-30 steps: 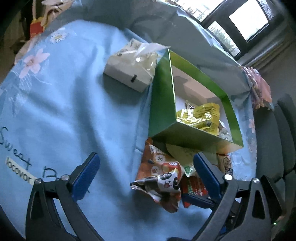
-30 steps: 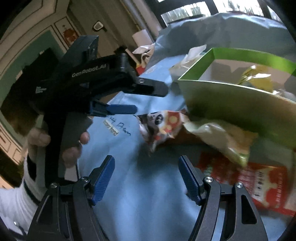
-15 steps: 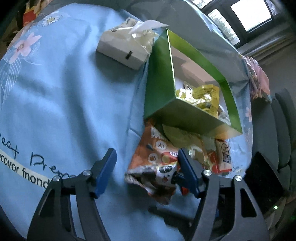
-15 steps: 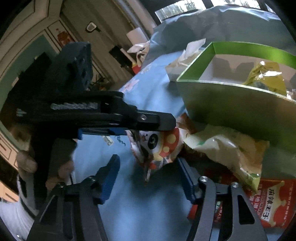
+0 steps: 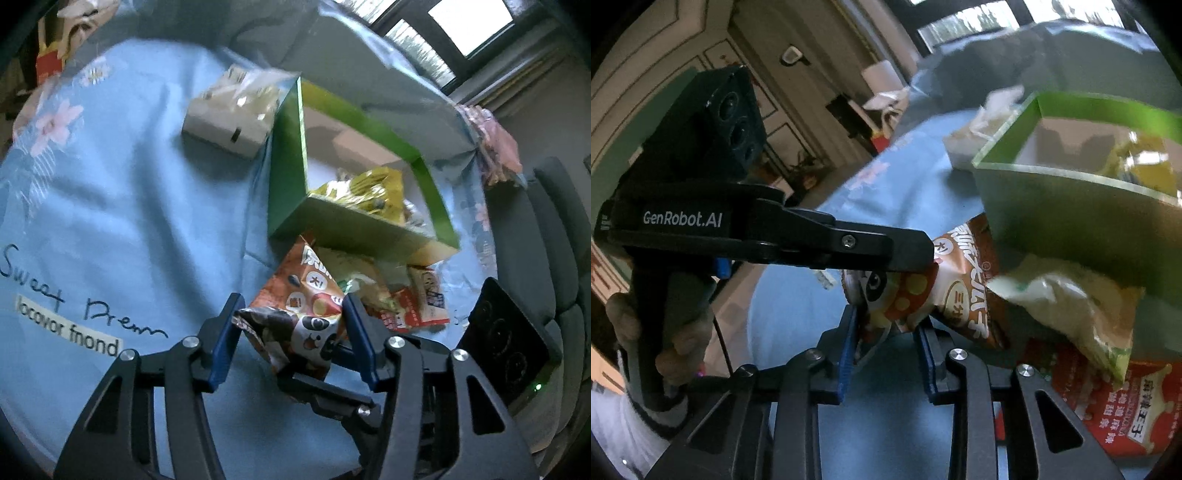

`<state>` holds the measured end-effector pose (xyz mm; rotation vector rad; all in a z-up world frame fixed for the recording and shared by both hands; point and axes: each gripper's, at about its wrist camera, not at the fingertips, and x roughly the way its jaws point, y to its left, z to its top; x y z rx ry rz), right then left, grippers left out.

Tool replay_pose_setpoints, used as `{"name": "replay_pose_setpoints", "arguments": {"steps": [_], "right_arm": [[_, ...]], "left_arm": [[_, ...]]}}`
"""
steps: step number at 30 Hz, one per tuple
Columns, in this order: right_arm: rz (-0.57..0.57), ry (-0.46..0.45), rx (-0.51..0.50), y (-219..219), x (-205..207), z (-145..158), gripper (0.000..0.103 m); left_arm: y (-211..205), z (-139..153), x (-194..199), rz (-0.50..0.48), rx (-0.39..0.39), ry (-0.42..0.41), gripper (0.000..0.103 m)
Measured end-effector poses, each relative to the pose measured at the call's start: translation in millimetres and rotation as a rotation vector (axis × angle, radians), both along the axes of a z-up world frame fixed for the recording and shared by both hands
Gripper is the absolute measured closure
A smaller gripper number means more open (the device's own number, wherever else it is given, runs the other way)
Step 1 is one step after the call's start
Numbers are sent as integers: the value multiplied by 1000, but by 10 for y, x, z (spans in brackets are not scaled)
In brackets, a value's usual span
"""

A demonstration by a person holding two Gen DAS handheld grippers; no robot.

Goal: Organize snacks
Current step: 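Grasp the orange panda-print packet with the left tool and lift it, then carry the panda-print packet into the green box and open the left tool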

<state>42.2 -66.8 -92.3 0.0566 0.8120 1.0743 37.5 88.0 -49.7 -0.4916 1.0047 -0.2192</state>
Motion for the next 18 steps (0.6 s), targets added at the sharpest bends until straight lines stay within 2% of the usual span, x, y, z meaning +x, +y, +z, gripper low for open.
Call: {"name": "replay_pose_setpoints", "arguments": {"steps": [9, 18], "right_arm": [[-38, -121, 28, -108, -139, 352, 71], [-148, -240, 9, -403, 66, 706, 71]], "left_arm": [[-121, 328, -71, -5, 29, -143, 48], [-466, 610, 381, -79, 14, -253, 48]]}}
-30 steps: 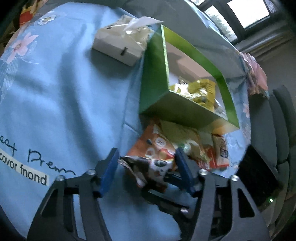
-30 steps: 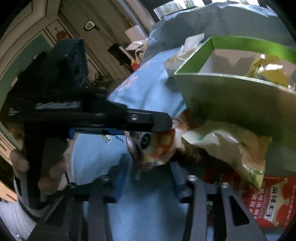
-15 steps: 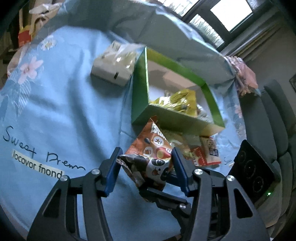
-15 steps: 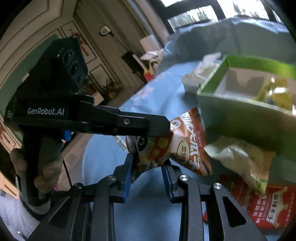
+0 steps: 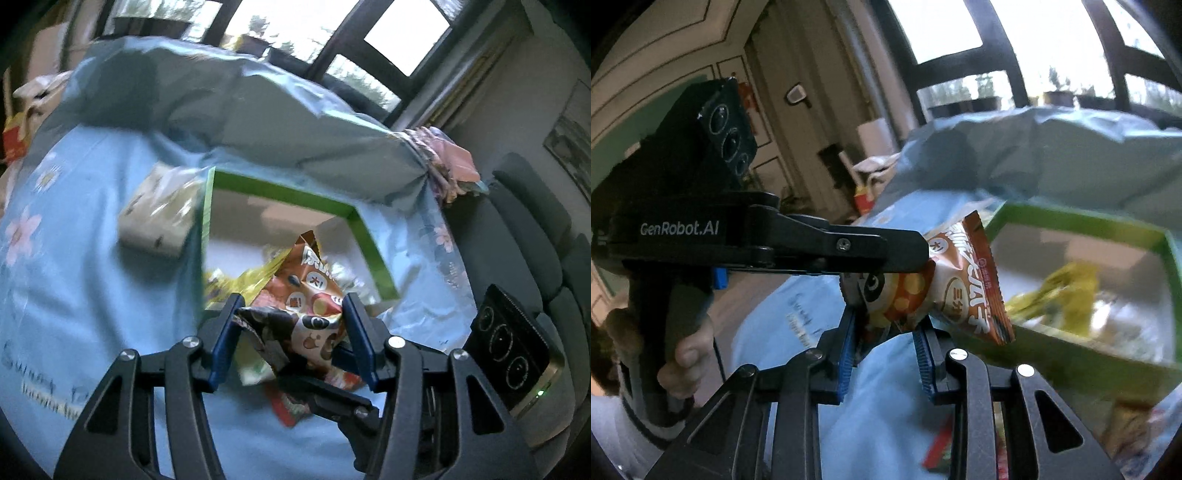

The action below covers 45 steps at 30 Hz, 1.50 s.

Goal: Organize snacks
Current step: 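Carry the panda-print packet into the green box and open the left tool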

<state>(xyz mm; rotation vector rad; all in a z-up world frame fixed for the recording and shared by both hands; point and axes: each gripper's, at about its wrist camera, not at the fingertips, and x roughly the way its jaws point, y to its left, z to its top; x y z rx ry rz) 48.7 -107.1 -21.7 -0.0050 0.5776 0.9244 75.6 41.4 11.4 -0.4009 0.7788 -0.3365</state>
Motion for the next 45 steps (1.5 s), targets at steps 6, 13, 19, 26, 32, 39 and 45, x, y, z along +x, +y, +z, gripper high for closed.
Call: {"name": "replay_pose_setpoints", "arguments": {"steps": [6, 13, 19, 26, 32, 39, 45], "right_arm": [[-83, -33, -6, -281, 267, 47, 71], [-153, -19, -15, -491, 589, -28, 71], [-204, -19, -61, -513, 790, -104, 71], [-228, 3, -103, -463, 877, -213, 71], [-232, 22, -115, -481, 901, -254, 71], [-235, 38, -122, -479, 923, -267, 71], [-238, 49, -126, -476, 926, -275, 71]], "left_arm": [[-315, 21, 363, -51, 21, -43, 48], [-636, -62, 689, -93, 83, -72, 48], [-691, -221, 859, -104, 101, -46, 48], [-731, -336, 959, -97, 117, -6, 48], [-771, -362, 977, -97, 139, 4, 48], [-794, -387, 983, -95, 152, 9, 48], [-804, -401, 995, -94, 156, 15, 47]]}}
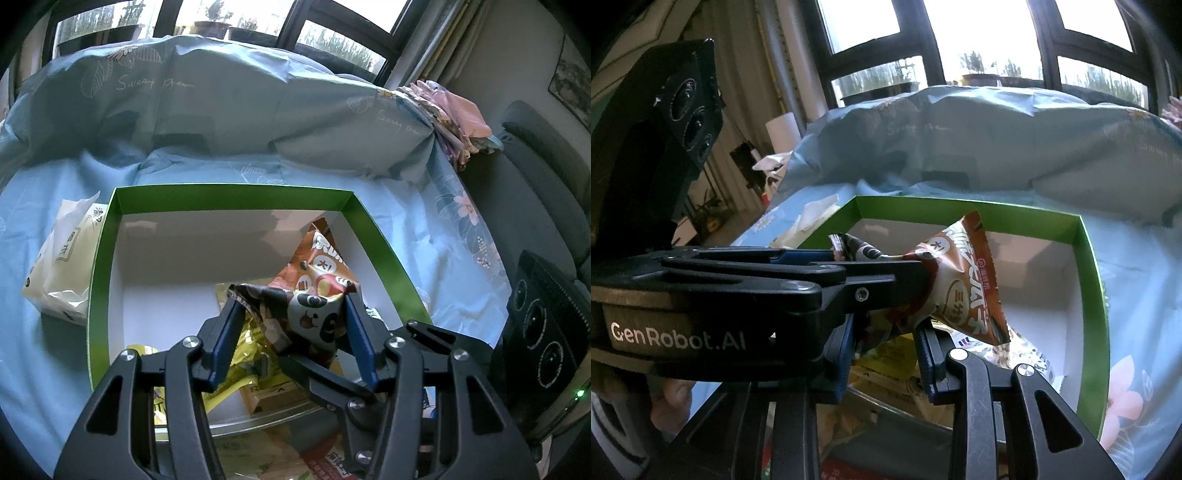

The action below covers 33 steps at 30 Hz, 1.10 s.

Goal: Organize snacks
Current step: 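Carry the panda-print packet into the green box and open the left tool, then move the open left tool back to the remaining snack pile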

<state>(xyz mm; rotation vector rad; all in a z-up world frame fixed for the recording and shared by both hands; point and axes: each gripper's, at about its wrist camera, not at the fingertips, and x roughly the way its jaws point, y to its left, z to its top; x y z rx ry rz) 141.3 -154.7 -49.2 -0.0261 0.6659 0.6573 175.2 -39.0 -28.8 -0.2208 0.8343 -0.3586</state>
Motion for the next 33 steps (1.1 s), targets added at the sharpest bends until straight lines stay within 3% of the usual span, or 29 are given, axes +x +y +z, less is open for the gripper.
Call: {"name": "replay_pose_setpoints", "arguments": {"steps": [12, 20, 22, 26, 33], "right_arm": [[-40, -7, -12, -23, -9, 9, 71], [-109, -35, 0, -145, -52, 104, 54], [-132, -32, 34, -225, -65, 149, 45], [-144, -25, 79, -348, -72, 226, 42], [-126, 2, 153, -480, -152, 286, 39]], "left_arm": [[82, -80, 40, 60, 23, 18, 43], [276, 19, -93, 130, 14, 0, 30], [364, 60, -213, 157, 6, -9, 22], [550, 107, -557, 214, -20, -12, 13], [770, 157, -1199, 315, 81, 86, 12]]}}
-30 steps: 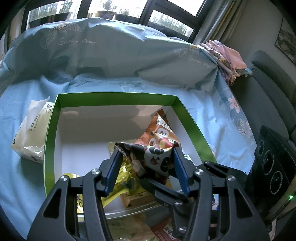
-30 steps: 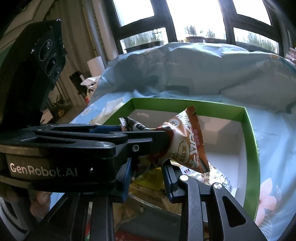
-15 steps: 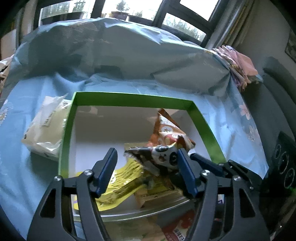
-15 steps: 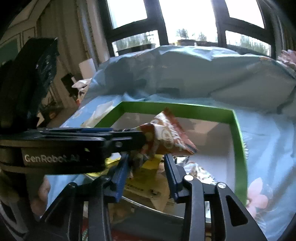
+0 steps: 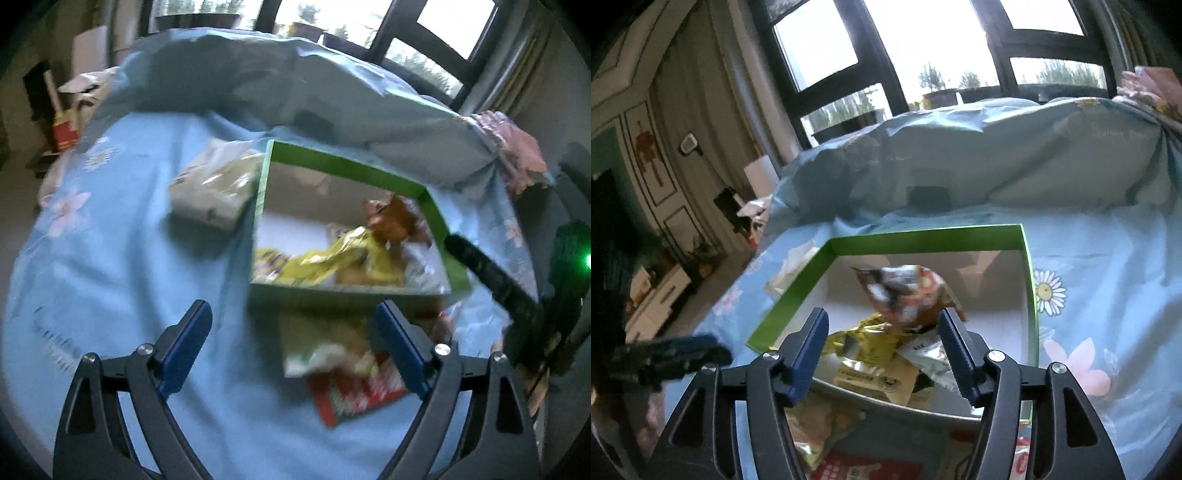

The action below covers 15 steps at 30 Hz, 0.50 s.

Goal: Organize snacks
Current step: 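Move the open left tool back to the remaining snack pile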

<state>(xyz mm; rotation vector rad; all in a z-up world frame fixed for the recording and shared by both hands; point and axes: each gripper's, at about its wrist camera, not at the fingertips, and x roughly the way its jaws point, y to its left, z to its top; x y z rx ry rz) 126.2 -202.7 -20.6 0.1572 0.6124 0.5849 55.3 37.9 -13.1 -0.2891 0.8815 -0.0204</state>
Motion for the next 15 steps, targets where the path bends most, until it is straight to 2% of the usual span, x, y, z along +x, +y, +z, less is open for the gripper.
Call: {"name": "replay_pose_setpoints", "arguments": {"steps": [3, 8, 10, 11, 12, 15], "right_arm": [[16, 8, 10, 40, -59, 5, 37], [68, -12, 28, 124, -227, 108, 37], [82, -28, 33, 126, -306, 170, 37], [83, -34, 34, 122, -343, 196, 37], [83, -37, 35, 109, -367, 216, 37], [82, -33, 51, 73, -438, 259, 37]], "left_arm": [[18, 88, -193, 18, 49, 4, 12], [-6, 212, -333, 37, 46, -18, 11], [-49, 229, -364, 34, 47, -23, 9], [-77, 229, -366, 31, 48, -24, 2], [-96, 231, -380, 26, 49, -29, 1], [-122, 244, -431, 16, 49, -36, 1]]}}
